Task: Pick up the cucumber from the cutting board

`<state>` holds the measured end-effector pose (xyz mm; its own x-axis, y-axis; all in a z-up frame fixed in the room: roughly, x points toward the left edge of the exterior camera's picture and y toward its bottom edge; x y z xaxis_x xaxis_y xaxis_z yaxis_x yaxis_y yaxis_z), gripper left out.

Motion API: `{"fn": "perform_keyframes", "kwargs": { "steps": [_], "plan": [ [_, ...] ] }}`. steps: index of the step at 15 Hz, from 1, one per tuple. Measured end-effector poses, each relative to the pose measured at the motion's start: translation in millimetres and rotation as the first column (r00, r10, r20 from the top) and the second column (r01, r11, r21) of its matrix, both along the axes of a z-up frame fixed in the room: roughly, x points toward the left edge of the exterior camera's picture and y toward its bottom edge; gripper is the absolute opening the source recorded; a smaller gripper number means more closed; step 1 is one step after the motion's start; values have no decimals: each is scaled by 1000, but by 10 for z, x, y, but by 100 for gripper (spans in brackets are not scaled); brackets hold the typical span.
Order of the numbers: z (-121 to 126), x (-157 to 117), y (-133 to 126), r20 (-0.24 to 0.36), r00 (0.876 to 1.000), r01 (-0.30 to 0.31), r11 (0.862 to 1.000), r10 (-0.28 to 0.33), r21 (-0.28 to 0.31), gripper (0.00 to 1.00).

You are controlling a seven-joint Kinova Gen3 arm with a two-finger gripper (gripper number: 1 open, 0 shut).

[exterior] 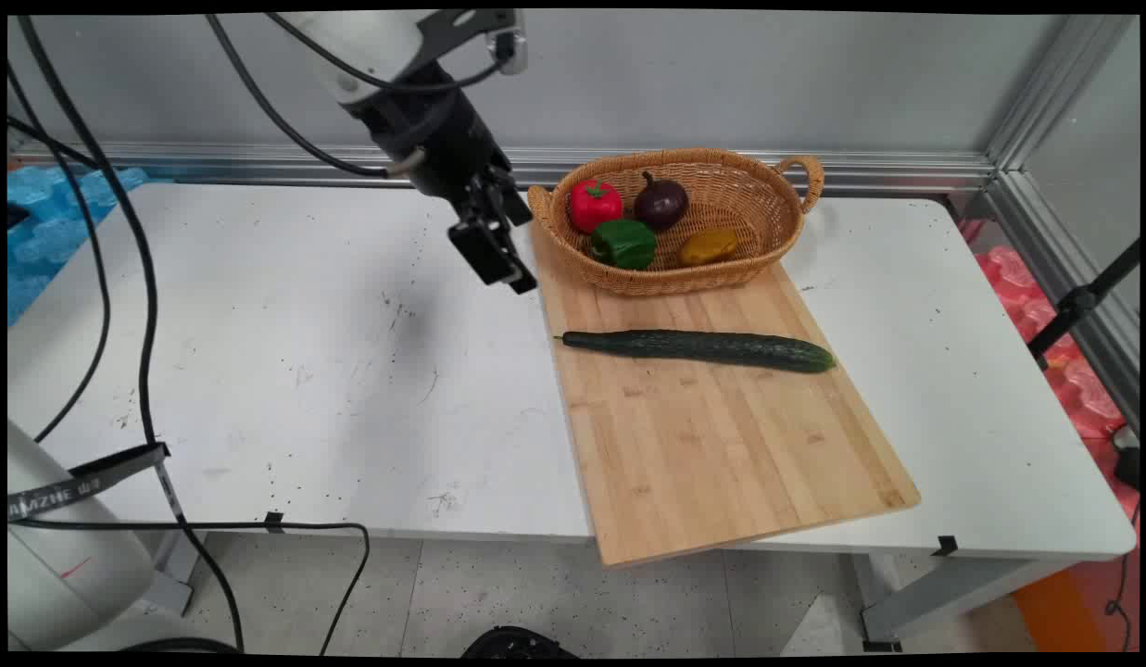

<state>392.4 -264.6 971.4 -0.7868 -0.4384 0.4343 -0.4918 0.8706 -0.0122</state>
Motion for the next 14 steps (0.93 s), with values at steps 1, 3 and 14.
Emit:
{"fn": "perform_keyframes", "kwargs": {
  "steps": [1, 3, 14],
  "plan": [
    [-40, -53, -17, -7, 1000, -7, 1000, 7, -4, 100],
    [-153, -213, -86, -23, 1000, -18, 1000, 18, -10, 100],
    [-840, -991, -647, -35, 999, -11, 1000, 10, -24, 100]
  ]
}}
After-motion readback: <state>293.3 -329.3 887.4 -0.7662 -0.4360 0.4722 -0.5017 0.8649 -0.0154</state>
